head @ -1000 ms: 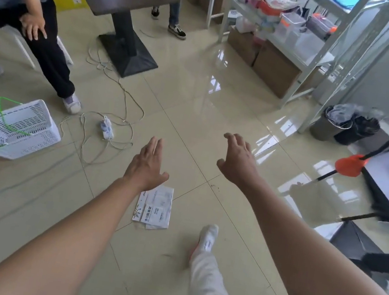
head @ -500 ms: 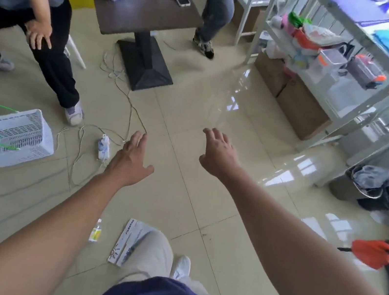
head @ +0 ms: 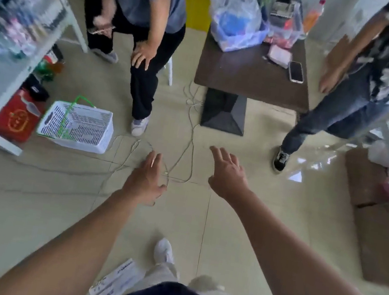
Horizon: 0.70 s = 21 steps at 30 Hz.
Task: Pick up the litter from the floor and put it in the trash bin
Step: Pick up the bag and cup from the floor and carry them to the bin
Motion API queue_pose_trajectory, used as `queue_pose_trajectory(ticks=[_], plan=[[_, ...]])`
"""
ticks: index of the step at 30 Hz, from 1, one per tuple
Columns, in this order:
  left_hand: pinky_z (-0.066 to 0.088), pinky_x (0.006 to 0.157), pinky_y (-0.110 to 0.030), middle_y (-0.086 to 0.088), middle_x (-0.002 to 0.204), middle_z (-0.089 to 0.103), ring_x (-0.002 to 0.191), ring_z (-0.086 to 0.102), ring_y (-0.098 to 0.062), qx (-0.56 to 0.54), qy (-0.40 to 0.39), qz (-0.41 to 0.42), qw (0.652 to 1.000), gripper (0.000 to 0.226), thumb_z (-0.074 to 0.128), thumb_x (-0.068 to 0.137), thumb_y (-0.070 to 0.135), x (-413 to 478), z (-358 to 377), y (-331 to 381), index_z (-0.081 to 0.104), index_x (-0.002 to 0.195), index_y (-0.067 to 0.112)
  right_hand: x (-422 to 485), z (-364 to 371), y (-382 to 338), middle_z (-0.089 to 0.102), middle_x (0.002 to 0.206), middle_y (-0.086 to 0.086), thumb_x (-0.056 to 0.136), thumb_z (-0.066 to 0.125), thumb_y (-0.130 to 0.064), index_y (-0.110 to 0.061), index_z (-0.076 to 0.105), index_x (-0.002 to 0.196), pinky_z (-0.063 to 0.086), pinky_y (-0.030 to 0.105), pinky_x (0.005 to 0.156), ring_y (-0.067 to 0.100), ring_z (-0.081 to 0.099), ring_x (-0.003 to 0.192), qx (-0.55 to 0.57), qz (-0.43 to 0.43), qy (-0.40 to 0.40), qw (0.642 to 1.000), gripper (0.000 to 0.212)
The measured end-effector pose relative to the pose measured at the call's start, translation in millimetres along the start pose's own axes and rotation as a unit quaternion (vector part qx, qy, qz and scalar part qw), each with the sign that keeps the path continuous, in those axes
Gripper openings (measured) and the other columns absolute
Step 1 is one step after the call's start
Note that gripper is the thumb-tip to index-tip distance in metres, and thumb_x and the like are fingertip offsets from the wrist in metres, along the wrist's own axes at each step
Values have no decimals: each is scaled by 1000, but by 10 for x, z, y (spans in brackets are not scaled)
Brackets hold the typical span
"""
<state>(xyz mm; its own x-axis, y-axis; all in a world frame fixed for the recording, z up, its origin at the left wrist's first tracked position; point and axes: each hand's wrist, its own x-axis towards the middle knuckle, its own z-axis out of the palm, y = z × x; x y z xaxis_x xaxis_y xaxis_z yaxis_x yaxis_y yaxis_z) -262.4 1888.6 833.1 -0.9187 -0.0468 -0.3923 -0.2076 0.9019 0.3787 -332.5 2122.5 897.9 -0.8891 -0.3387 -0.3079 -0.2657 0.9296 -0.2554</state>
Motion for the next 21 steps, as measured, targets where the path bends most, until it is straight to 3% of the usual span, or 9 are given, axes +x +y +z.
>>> queue_pose_trajectory(ticks=[5, 9, 14, 21], plan=[[39, 113, -44, -9, 170, 2, 152, 26, -30, -28, 54, -93, 994, 100, 67, 85, 41, 337, -317, -82, 9, 162, 14, 966, -175, -346, 34, 153, 2, 83, 64, -10, -26, 21, 157, 45, 47, 107, 30, 39, 139, -37, -121, -39, 991, 88], [41, 109, -40, -8, 170, 1, 150, 29, -27, -67, 124, -226, 964, 101, 65, 86, 47, 353, -398, -287, 7, 163, 16, 1701, -140, -740, 35, 151, 1, 83, 60, -13, -25, 22, 157, 46, 45, 102, 28, 40, 138, -90, -252, -72, 961, 84], [36, 114, -40, -8, 171, -2, 151, 28, -29, -164, 196, -448, 857, 101, 67, 88, 44, -377, -113, -262, 5, 163, 15, 1938, 55, -1334, 26, 160, 6, 89, 62, -19, -24, 17, 160, 43, 45, 108, 30, 32, 144, -204, -426, -163, 866, 85], [40, 110, -42, -10, 170, -3, 148, 31, -31, -241, 214, -642, 695, 102, 65, 89, 46, -1602, 822, 291, 3, 163, 14, 1170, 633, -2155, 28, 160, 9, 90, 65, -25, -19, 16, 162, 46, 46, 104, 33, 36, 143, -259, -613, -195, 721, 87]])
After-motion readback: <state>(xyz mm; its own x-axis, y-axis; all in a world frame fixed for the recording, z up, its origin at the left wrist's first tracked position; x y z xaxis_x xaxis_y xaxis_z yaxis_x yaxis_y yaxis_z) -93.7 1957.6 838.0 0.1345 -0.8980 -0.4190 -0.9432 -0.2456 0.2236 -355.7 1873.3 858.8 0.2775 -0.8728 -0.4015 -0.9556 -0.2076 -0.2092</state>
